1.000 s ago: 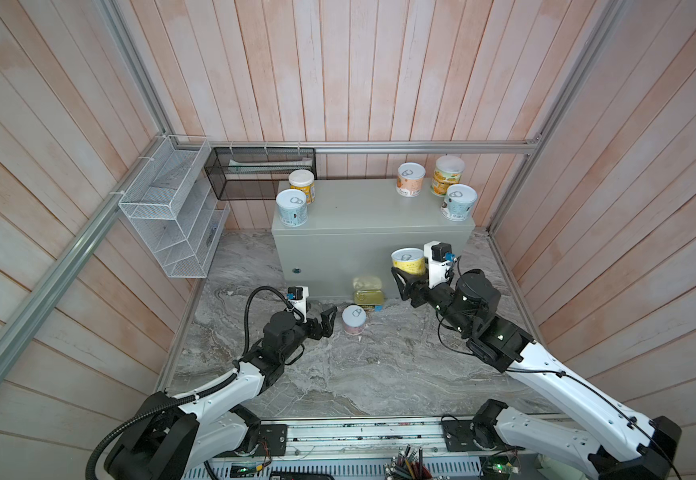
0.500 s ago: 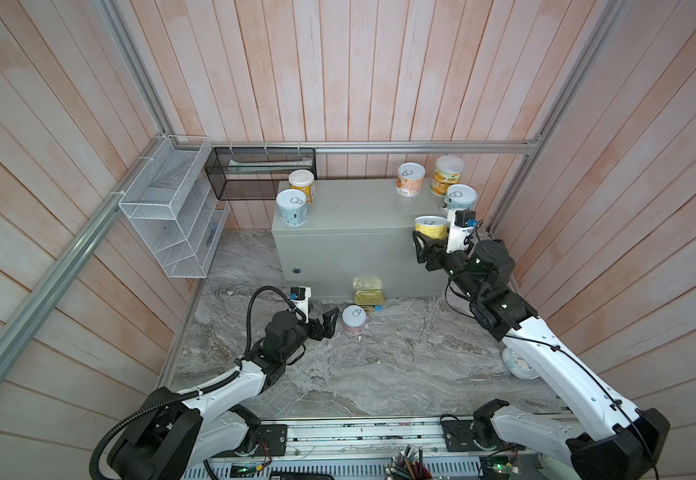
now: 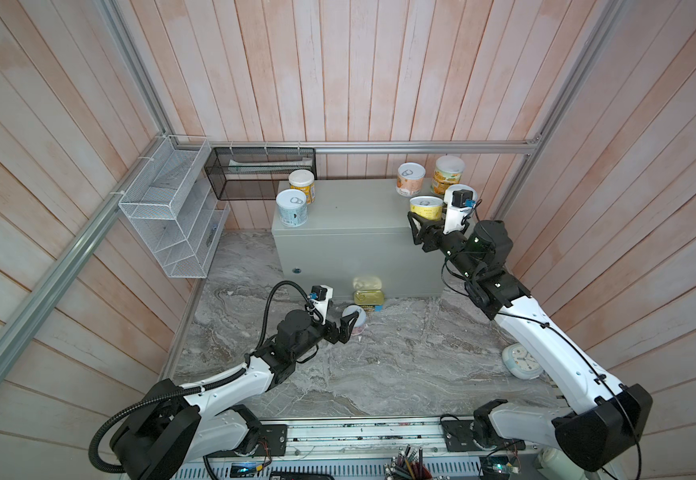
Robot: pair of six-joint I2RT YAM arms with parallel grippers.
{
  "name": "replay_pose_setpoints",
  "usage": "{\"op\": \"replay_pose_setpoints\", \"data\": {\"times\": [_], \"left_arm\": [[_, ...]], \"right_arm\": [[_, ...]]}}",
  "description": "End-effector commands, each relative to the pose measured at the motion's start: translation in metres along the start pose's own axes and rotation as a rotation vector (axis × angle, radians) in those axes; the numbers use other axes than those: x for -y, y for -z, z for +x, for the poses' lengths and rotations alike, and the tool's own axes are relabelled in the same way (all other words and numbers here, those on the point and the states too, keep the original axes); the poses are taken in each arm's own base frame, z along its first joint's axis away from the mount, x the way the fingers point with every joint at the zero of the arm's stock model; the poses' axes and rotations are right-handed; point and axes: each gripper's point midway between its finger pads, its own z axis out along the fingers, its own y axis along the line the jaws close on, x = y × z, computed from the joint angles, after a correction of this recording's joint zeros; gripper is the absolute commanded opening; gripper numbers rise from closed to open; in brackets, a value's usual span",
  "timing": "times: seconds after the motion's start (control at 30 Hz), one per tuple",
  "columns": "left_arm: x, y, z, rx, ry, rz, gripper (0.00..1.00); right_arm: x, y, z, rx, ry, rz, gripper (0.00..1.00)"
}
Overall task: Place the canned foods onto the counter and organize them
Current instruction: 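Raise the yellow-labelled can with the right gripper onto the cabinet top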
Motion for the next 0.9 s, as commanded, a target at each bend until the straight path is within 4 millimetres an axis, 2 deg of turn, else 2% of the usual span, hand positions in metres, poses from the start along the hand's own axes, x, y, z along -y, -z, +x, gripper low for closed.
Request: {"op": "replay_pose_setpoints", "data": {"times": [0.0, 0.47, 0.87], "left_arm": [[0.001, -0.001, -0.003, 0.008, -0.028, -0.001, 1.0], [-0.011, 0.0, -0.002, 0.016, -0.031, -0.065, 1.0], [-0.014, 0.002, -0.003, 0.023, -0.016, -0.084, 1.0]], "right_arm": [[-0.007, -0.001, -0.05, 0.171, 0.059, -0.039, 0.63], [0.014, -0.04, -0.026, 0.162, 0.141, 0.018, 0.63], [0.04, -0.067, -0.003, 0.13, 0.096, 0.054, 0.64]]}}
